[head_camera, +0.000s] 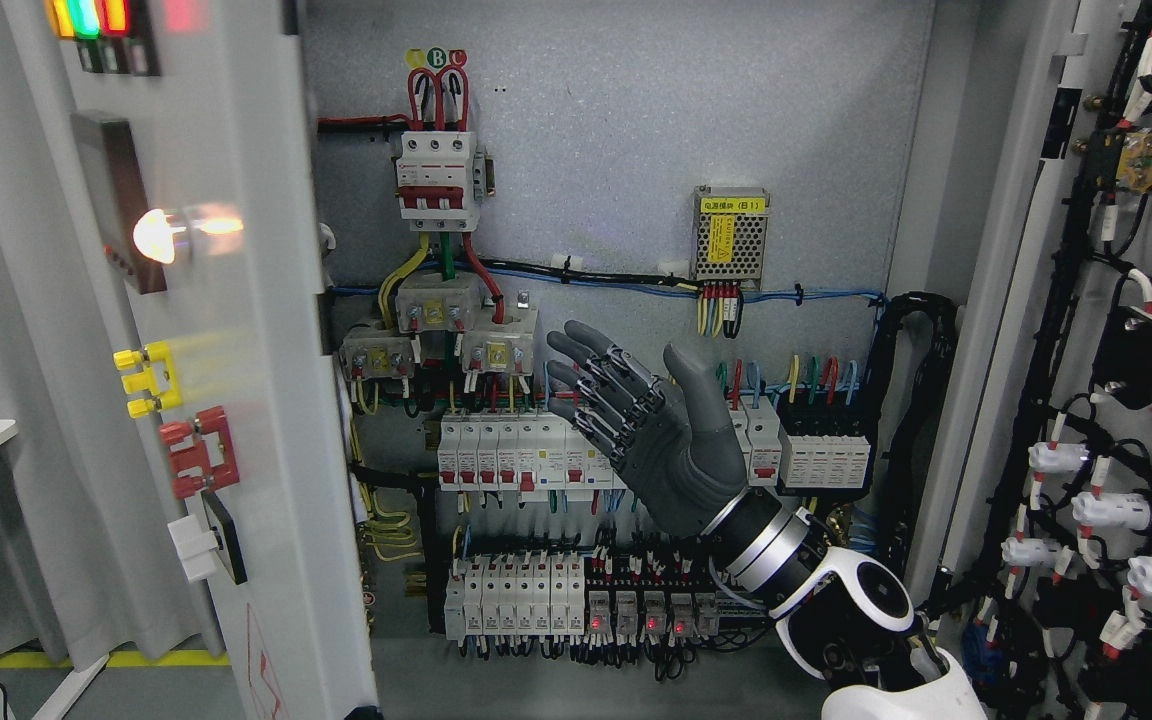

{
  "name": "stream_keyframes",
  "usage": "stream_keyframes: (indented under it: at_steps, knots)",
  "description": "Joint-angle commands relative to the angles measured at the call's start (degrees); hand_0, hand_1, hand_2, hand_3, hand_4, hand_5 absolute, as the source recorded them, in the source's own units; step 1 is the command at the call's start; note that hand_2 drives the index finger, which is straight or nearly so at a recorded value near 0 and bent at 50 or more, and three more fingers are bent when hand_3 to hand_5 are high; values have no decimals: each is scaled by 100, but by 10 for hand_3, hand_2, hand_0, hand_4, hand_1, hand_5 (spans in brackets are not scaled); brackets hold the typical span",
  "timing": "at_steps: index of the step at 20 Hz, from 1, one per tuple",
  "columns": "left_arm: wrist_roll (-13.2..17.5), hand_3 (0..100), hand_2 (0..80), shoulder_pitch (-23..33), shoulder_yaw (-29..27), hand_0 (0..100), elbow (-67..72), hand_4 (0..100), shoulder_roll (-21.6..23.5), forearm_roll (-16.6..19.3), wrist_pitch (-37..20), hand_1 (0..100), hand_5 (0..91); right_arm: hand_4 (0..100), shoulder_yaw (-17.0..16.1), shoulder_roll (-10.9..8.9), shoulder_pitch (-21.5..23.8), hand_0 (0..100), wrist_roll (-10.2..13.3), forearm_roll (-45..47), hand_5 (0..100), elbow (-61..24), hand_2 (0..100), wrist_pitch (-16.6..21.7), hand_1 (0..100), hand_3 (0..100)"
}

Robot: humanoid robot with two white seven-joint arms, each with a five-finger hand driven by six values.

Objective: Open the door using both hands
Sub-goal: 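Pull the meter-display door open, sweeping the right hand outward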

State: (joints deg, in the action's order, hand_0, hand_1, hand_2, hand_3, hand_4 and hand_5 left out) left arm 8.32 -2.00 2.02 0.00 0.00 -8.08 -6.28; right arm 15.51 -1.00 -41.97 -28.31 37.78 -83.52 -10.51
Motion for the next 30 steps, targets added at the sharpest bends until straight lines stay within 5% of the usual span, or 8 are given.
stream_keyframes:
  at_steps: [1, 7, 11, 15, 30]
  knots:
    - [3, 27, 28, -2, 0, 288, -79, 34, 53, 0, 4, 0, 0, 0, 733, 100, 180, 218, -16, -25, 0, -358, 0, 5, 0, 0]
    - [-6, 27, 28, -2, 0, 288, -79, 34, 44, 0, 4, 0, 0, 0, 1331, 100, 224, 218, -51, 19, 0, -376, 0, 32, 0, 0]
    - [3, 28, 28, -2, 0, 288, -79, 34, 44, 0, 4, 0, 0, 0, 1753, 100, 224, 219, -51, 37, 0, -385, 0, 488, 0, 0]
    - [3, 28, 28, -2, 0, 288, -88, 34, 44, 0, 4, 0, 0, 0, 2113, 100, 233, 219, -60, 46, 0, -508, 0, 524, 0, 0]
    - [3, 28, 28, -2, 0, 288, -97, 33, 44, 0, 4, 0, 0, 0, 2852, 100, 233, 218, -60, 758, 0, -974, 0, 568, 0, 0]
